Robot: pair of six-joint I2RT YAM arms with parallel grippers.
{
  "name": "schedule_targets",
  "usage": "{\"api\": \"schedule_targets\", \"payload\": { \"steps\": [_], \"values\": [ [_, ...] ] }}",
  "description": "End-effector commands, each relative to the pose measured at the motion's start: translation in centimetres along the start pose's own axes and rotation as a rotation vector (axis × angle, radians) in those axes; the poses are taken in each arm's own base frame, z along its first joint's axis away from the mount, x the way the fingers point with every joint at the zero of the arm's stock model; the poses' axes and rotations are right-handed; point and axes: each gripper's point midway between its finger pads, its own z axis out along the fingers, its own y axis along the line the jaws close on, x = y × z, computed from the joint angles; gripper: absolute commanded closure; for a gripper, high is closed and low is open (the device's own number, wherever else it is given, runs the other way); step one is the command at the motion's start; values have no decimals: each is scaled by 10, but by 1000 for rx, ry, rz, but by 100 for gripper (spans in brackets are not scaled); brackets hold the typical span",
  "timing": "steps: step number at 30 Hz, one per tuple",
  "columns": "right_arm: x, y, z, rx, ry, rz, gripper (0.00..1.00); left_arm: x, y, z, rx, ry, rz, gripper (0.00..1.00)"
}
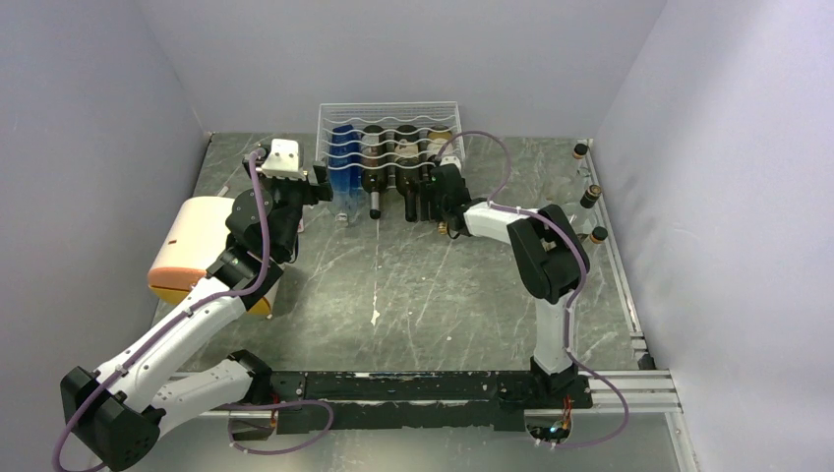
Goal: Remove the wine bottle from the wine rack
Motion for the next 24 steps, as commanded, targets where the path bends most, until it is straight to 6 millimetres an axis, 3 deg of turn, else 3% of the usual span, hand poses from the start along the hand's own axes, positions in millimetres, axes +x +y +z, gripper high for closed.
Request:
{"api": "schedule_targets", "payload": {
  "steps": [1,4,9,11,12,16,19,20,24],
  "values": [
    [-7,-3,18,16,-84,-7,34,-13,-2,-1,16,-34,-23,13],
    [-3,-8,22,36,-107,-18,39,-13,-2,-1,15,-36,-23,13],
    [-3,-16,20,72,-138,-22,57,-11,-3,0,16,-31,-21,13],
    [-5,-17,13,70,-155,-15,61,-11,-4,0,17,-30,-20,13],
    [-19,-14,0,58,-189,-8,61,-11,-3,0,17,-30,-20,13],
    [-26,-8,-29,50,-210,10,69,-10,-5,0,25,-27,-25,14],
    [-18,-5,-46,27,-192,35,76,-10,-6,1,26,-25,-27,14],
    [-2,-8,-50,32,-160,36,78,-10,-6,1,25,-25,-26,14],
    [26,-11,-74,34,-115,67,83,-8,-6,1,26,-21,-25,14]
  ]
}}
